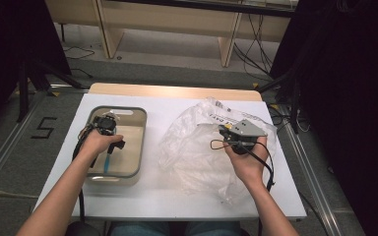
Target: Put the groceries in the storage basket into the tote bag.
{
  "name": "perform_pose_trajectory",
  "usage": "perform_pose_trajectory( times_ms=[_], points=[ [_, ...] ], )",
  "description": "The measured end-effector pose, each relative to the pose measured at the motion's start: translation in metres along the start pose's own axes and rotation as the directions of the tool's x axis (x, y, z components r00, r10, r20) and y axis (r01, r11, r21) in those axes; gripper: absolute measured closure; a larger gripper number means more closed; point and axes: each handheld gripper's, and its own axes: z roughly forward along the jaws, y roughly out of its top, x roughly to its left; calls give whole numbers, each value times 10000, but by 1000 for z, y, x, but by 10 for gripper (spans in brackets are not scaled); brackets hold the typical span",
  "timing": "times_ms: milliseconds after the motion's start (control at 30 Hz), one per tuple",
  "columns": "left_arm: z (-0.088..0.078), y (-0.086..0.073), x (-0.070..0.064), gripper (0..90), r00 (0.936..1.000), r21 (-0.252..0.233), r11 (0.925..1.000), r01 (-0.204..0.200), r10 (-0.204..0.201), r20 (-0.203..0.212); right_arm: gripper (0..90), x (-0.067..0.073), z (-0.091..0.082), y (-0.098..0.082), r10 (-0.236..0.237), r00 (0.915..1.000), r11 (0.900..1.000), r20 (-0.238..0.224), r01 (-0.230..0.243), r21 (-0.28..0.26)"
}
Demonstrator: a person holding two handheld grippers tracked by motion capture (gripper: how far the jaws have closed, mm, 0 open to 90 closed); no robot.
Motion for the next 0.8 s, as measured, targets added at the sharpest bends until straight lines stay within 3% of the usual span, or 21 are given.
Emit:
perform_pose_trajectory(
  times_ms=[300, 800],
  points=[
    [8, 1, 5, 386, 9989, 389, 9983, 428, -436, 186, 900, 0, 0, 0, -7, 10000, 10000, 7, 7, -13],
    [11, 1, 13, 450, 9967, 643, 9953, 721, -743, 330, 900, 0, 0, 0, -10, 10000, 10000, -5, 10, -17]
  ],
)
